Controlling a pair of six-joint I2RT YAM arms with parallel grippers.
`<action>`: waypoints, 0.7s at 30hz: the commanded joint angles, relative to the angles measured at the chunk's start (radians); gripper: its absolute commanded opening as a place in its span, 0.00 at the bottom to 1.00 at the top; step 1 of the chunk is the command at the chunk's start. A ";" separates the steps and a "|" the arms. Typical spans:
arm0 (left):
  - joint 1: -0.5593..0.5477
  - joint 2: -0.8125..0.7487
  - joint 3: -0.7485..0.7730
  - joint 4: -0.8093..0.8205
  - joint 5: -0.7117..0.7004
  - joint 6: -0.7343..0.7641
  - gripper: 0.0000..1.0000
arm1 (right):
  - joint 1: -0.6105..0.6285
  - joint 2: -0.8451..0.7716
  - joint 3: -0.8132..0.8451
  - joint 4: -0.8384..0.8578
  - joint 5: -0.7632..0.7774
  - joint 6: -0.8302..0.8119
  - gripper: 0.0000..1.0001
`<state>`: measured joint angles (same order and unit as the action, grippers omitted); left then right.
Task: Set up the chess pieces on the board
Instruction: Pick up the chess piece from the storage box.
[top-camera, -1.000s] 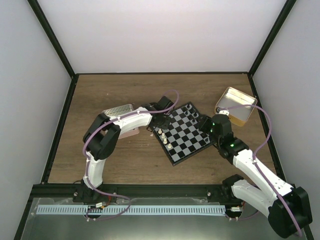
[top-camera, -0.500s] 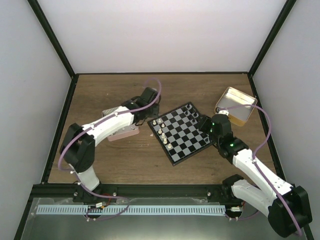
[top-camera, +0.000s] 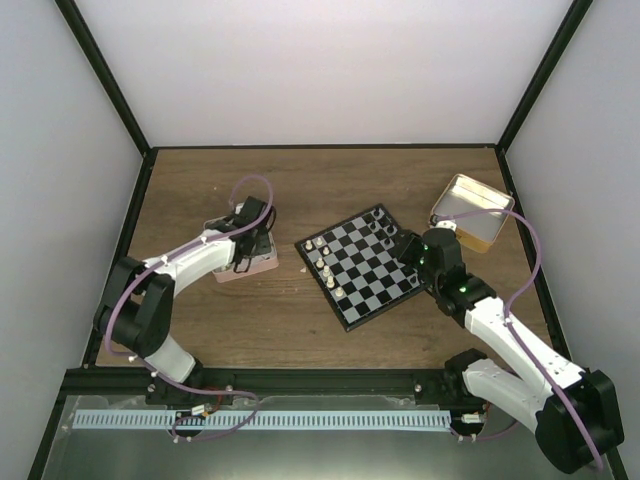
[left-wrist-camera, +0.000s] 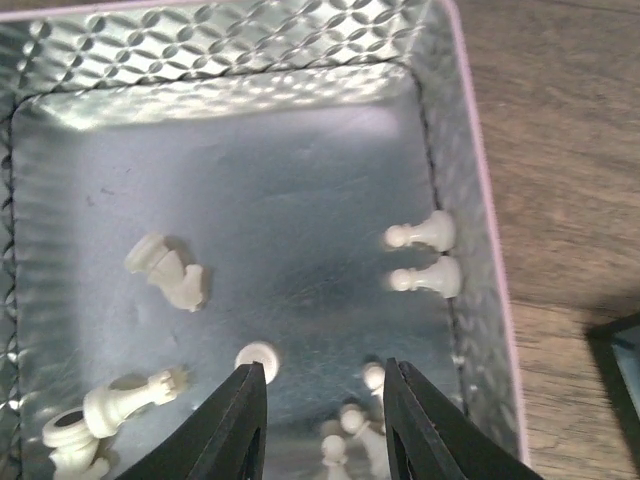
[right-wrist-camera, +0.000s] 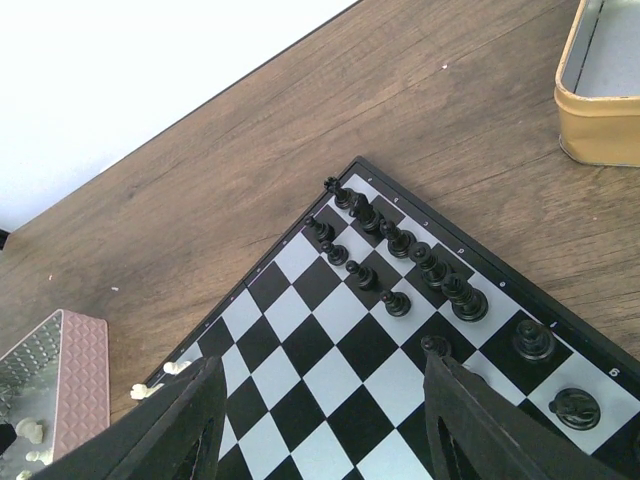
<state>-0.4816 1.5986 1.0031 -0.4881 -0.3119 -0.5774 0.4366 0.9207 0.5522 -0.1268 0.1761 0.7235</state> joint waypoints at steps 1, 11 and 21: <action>0.028 -0.019 -0.039 0.029 -0.019 -0.026 0.35 | 0.007 0.008 -0.004 0.005 -0.002 0.007 0.56; 0.080 0.049 -0.049 0.053 0.056 -0.029 0.29 | 0.007 0.008 -0.003 0.002 -0.003 0.007 0.56; 0.092 0.100 -0.059 0.085 0.069 -0.028 0.20 | 0.007 0.010 -0.002 0.001 0.000 0.005 0.56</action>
<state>-0.3985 1.6817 0.9508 -0.4408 -0.2554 -0.6033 0.4366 0.9272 0.5522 -0.1276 0.1722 0.7235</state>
